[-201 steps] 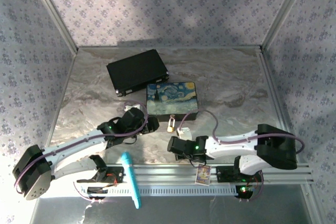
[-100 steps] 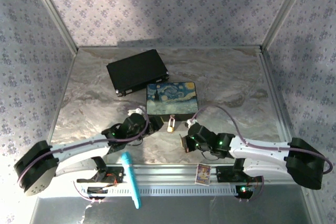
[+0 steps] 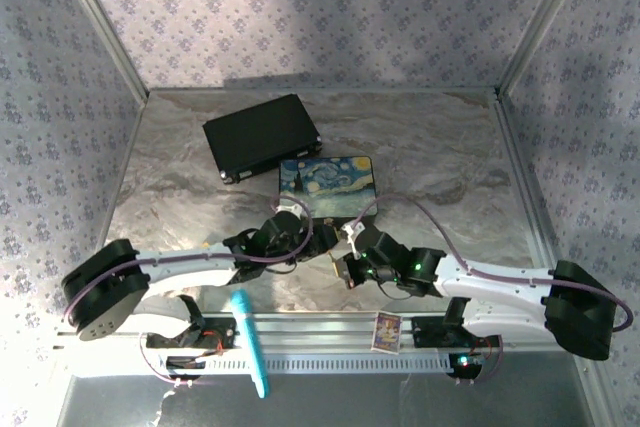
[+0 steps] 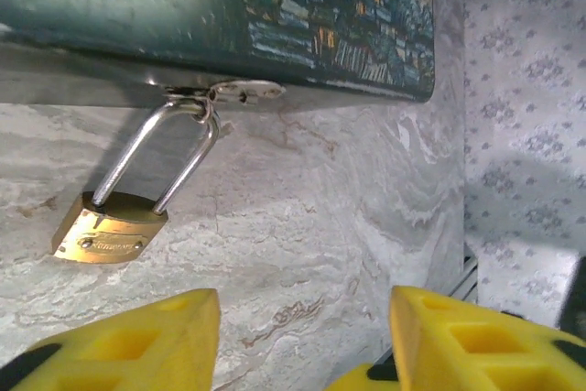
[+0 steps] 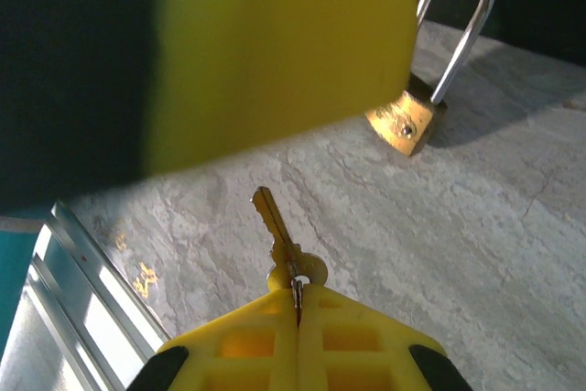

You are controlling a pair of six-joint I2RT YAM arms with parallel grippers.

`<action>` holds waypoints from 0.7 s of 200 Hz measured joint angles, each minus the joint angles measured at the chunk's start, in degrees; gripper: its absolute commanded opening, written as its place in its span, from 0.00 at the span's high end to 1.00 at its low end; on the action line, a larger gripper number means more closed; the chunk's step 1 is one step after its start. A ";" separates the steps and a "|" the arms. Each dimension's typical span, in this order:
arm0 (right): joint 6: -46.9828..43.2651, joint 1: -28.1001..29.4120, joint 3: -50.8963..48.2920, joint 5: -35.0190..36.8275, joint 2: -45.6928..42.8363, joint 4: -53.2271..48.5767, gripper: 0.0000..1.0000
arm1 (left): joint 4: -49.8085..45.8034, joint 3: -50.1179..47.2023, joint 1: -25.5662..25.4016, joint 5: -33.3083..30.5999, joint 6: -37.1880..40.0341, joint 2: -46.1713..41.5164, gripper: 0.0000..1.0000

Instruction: Unlock a padlock with a key

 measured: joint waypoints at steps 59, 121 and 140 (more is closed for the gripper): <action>0.26 -2.08 0.00 0.00 0.46 1.77 1.00 | 0.52 -0.15 -0.22 0.15 -2.01 1.46 0.89; 0.35 -3.50 0.02 -0.15 1.27 2.64 1.00 | 0.48 -0.22 -0.22 0.17 -1.99 1.46 0.88; 0.37 -3.76 0.02 -0.48 1.99 3.10 1.00 | 0.46 -0.22 -0.22 0.17 -2.27 1.46 1.00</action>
